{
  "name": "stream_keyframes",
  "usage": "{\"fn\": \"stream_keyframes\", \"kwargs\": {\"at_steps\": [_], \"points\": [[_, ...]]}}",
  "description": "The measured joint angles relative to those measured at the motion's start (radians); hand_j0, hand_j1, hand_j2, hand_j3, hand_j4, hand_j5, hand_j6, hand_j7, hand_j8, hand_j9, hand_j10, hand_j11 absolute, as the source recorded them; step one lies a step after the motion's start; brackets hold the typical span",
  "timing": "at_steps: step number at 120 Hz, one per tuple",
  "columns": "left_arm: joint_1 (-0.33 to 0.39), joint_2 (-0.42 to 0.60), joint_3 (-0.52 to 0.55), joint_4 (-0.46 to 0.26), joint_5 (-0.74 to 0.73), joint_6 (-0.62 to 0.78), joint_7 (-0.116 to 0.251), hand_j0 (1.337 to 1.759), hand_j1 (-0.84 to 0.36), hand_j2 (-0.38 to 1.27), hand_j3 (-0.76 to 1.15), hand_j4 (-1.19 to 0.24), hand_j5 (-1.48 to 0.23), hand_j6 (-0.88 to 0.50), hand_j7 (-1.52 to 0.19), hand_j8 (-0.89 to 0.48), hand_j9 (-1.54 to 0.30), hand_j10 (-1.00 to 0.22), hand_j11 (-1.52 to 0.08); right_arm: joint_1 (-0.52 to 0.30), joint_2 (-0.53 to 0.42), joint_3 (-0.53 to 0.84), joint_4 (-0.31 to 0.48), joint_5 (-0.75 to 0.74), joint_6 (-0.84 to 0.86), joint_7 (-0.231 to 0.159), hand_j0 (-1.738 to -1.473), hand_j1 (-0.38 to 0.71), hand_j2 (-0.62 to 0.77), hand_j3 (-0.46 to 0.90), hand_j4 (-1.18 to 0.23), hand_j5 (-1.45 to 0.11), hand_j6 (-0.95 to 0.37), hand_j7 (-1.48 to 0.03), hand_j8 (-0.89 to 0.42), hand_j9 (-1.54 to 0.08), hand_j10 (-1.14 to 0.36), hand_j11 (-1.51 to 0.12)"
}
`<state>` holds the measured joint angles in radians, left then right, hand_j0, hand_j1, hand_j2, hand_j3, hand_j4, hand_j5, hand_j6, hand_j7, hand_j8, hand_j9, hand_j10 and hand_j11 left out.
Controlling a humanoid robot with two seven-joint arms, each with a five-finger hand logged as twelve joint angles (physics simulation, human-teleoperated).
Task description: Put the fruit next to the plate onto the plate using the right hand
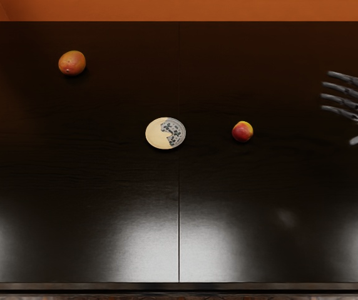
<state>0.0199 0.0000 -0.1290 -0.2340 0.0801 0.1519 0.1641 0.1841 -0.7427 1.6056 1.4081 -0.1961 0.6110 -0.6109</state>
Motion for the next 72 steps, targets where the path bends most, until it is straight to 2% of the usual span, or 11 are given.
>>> {"fn": "stream_keyframes", "kwargs": {"at_steps": [16, 22, 32, 38, 52, 66, 72], "points": [[0.000, 0.000, 0.000, 0.000, 0.000, 0.000, 0.000, 1.658, 0.34, 0.00, 0.00, -0.01, -0.01, -0.01, -0.01, -0.01, -0.01, -0.01, -0.01, 0.001, 0.006, -0.005, -0.002, 0.000, 0.000, 0.000, -1.658, -0.33, 0.00, 0.00, -0.02, -0.03, -0.02, -0.03, -0.02, -0.03, -0.02, -0.03], [0.000, 0.000, 0.000, 0.000, 0.000, 0.000, 0.000, 1.658, 0.34, 0.00, 0.00, -0.01, -0.01, -0.01, -0.01, -0.01, -0.01, -0.01, -0.01, 0.028, 0.008, -0.044, 0.000, -0.005, 0.000, 0.000, -1.658, -0.33, 0.00, 0.00, -0.02, -0.03, -0.02, -0.03, -0.02, -0.03, -0.02, -0.03], [0.000, 0.000, 0.000, 0.000, 0.000, 0.000, 0.000, 1.658, 0.34, 0.00, 0.00, -0.01, -0.01, -0.01, -0.01, -0.01, -0.01, -0.01, -0.01, 0.147, 0.001, -0.188, 0.003, -0.068, 0.000, 0.000, -1.658, -0.32, 0.00, 0.00, -0.02, -0.03, -0.02, -0.03, -0.02, -0.03, -0.02, -0.03], [0.000, 0.000, 0.000, 0.000, 0.000, 0.000, 0.000, 1.658, 0.34, 0.00, 0.00, -0.01, -0.01, -0.01, -0.01, -0.01, -0.01, -0.01, -0.01, 0.214, 0.003, -0.264, 0.023, -0.162, -0.026, 0.000, -1.658, -0.32, 0.00, 0.00, -0.02, -0.03, -0.02, -0.03, -0.02, -0.03, -0.02, -0.03], [0.000, 0.000, 0.000, 0.000, 0.000, 0.000, 0.000, 1.658, 0.34, 0.00, 0.00, -0.01, -0.01, -0.01, -0.01, -0.01, -0.01, -0.01, -0.01, 0.416, 0.004, -0.537, 0.070, -0.394, -0.239, 0.000, -1.658, -0.32, 0.00, 0.00, -0.02, -0.03, -0.02, -0.03, -0.02, -0.03, -0.02, -0.03], [0.000, 0.000, 0.000, 0.000, 0.000, 0.000, 0.000, 1.658, 0.34, 0.00, 0.00, -0.01, -0.01, -0.01, -0.01, -0.01, -0.01, -0.01, -0.01, 0.641, 0.019, -0.824, 0.088, -0.513, -0.437, 0.000, -1.658, -0.32, 0.00, 0.00, -0.02, -0.03, -0.02, -0.03, -0.02, -0.03, -0.02, -0.03], [0.000, 0.000, 0.000, 0.000, 0.000, 0.000, 0.000, 1.658, 0.34, 0.00, 0.00, -0.01, -0.01, -0.01, -0.01, -0.01, -0.01, -0.01, -0.01, 0.710, 0.054, -0.928, 0.091, -0.570, -0.534, 0.000, -1.658, -0.32, 0.00, 0.00, -0.03, -0.03, -0.03, -0.03, -0.03, -0.03, -0.03, -0.03]]}}
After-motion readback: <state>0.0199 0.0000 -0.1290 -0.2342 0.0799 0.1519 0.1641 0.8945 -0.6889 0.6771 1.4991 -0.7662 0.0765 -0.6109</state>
